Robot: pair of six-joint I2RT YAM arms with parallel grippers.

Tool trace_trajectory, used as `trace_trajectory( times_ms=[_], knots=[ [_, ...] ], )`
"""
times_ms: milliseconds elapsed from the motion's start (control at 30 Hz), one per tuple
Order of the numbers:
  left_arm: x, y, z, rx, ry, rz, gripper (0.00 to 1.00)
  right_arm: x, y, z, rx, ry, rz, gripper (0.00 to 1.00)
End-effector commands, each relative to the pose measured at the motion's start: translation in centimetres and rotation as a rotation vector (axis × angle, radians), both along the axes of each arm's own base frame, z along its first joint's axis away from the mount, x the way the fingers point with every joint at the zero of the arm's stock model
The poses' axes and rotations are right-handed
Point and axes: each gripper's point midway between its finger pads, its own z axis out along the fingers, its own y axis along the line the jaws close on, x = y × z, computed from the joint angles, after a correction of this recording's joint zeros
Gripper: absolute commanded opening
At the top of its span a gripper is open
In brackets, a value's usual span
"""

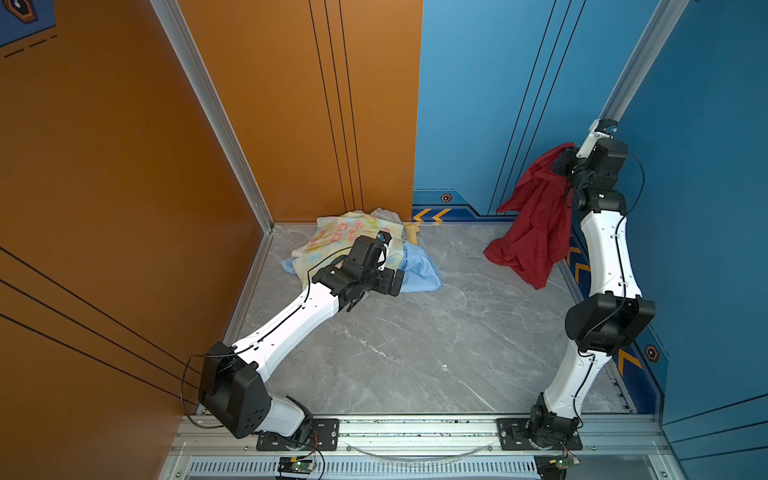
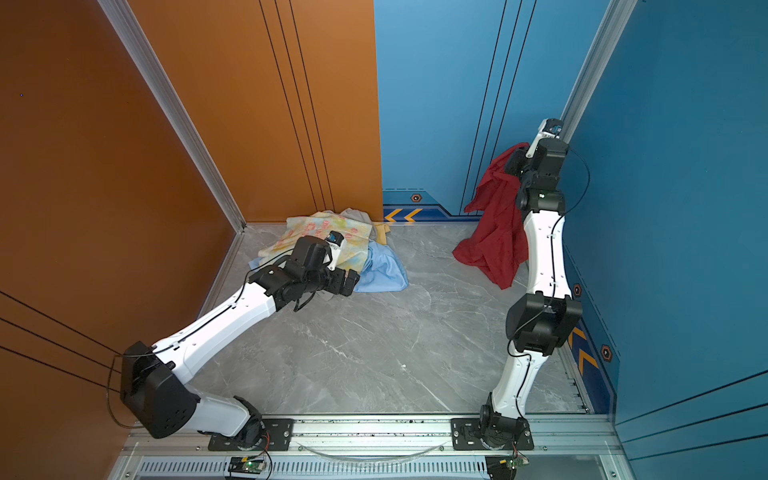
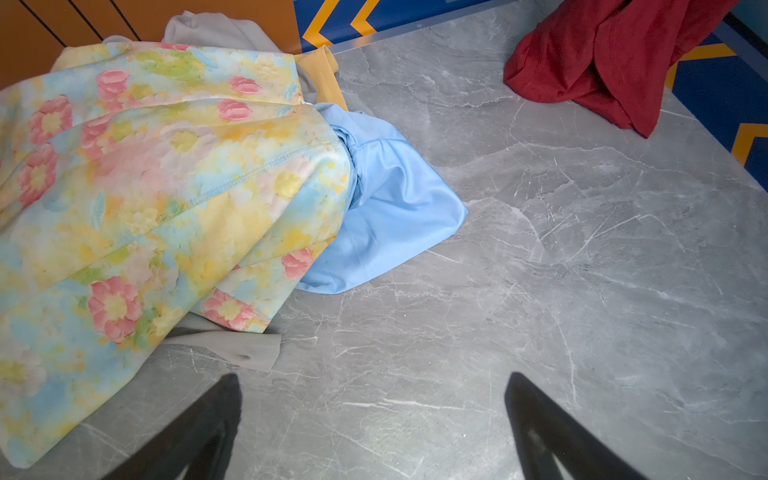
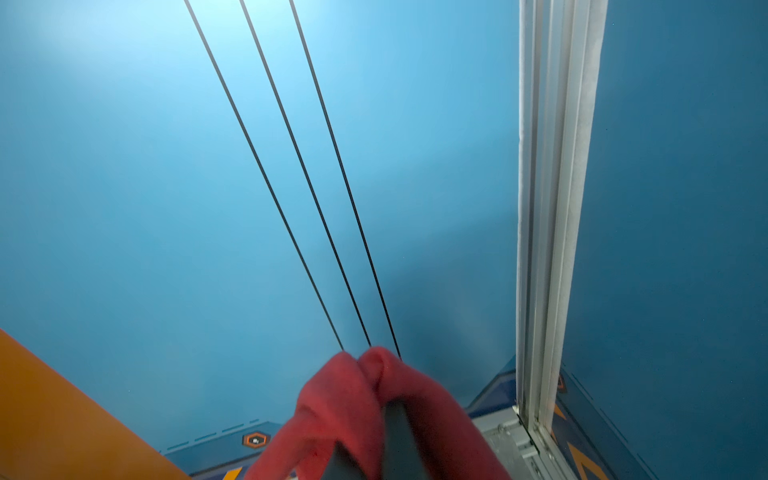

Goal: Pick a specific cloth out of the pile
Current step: 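Lower the red cloth onto the floor with the right gripper and open it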

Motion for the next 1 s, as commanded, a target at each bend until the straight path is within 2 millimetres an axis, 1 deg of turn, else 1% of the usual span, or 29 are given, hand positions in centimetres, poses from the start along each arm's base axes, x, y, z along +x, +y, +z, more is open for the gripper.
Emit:
trace_trajectory(
  times_ms=[0,67,100,233,267,333,400,467,533,633,733,900,967],
  knots=[
    [-0.1,-0.1,-0.3,-0.036,0.014,0.001,0.99,-3.2,1.2,1.4,0.013,-0.056,-0.007,0.00],
    [-0.2,-0.3,-0.3,-0.046,0.023,-0.005,1.00,-4.7,0.9,-0.9,0.027,-0.007,-0.042,0.00],
    [-0.3,-0.4,-0.3,-0.051,0.024,-0.006,1.00,-5.5,0.8,-2.8,0.039,0.030,-0.056,0.00],
    [-0.3,-0.3,-0.3,-0.051,0.026,-0.004,1.00,-9.0,0.8,-8.0,0.066,0.136,-0.099,0.00],
    [-0.2,-0.3,-0.5,-0.050,0.028,-0.002,1.00,-9.9,0.7,-9.7,0.083,0.168,-0.117,0.00],
    [-0.2,-0.2,-0.6,-0.051,0.032,-0.001,1.00,-11.1,0.6,-12.4,0.112,0.217,-0.134,0.00],
    [-0.1,-0.2,-0.7,-0.051,0.035,0.001,1.00,-11.7,0.7,-15.2,0.141,0.269,-0.134,0.00],
    [0.0,0.1,-0.8,-0.049,0.036,0.007,1.00,-11.8,0.7,-17.8,0.146,0.343,-0.140,0.00],
    [0.1,0.2,-0.7,-0.050,0.034,0.011,1.00,-11.4,0.4,-19.6,0.143,0.410,-0.145,0.00],
    [0.3,0.8,-0.5,-0.050,0.028,0.025,1.00,-10.1,-0.2,-21.6,0.141,0.486,-0.143,0.00],
    [0.5,1.2,-0.5,-0.042,0.022,0.038,1.00,-7.7,-1.1,-22.6,0.139,0.536,-0.145,0.00],
    [0.8,1.8,-0.6,-0.037,0.023,0.056,1.00,-3.4,-2.8,-23.0,0.156,0.553,-0.146,0.00],
    [0.8,1.9,-0.7,-0.035,0.022,0.058,1.00,-2.0,-3.2,-24.1,0.165,0.590,-0.144,0.00]
  ],
)
